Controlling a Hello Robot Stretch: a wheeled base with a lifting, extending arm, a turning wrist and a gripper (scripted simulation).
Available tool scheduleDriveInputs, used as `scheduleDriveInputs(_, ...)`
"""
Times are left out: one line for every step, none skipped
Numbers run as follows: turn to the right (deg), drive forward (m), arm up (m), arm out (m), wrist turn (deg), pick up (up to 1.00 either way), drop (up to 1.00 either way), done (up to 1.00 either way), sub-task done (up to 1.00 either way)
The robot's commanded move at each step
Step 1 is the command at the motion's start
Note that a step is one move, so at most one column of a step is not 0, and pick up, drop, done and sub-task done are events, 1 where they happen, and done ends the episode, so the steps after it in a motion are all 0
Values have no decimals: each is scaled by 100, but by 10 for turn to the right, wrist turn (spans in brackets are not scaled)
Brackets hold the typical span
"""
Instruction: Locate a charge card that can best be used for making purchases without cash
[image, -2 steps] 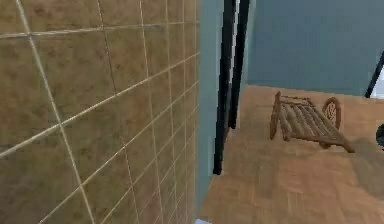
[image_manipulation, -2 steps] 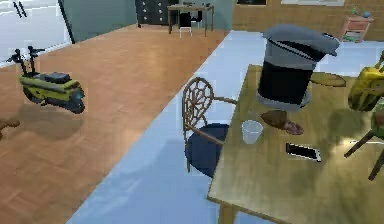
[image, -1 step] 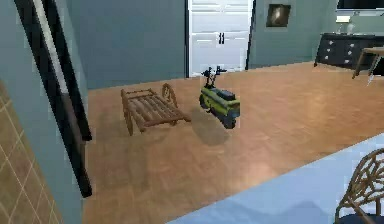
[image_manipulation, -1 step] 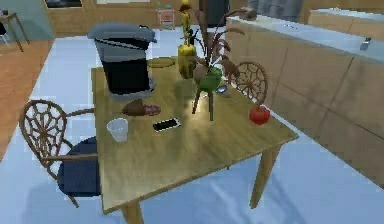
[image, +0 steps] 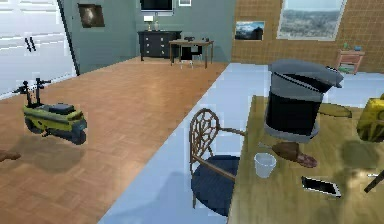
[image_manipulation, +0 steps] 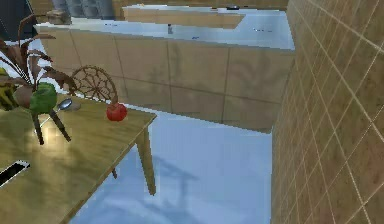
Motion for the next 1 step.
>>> scheduleDriveInputs(180,0,0,0,0,0,0,0,0)
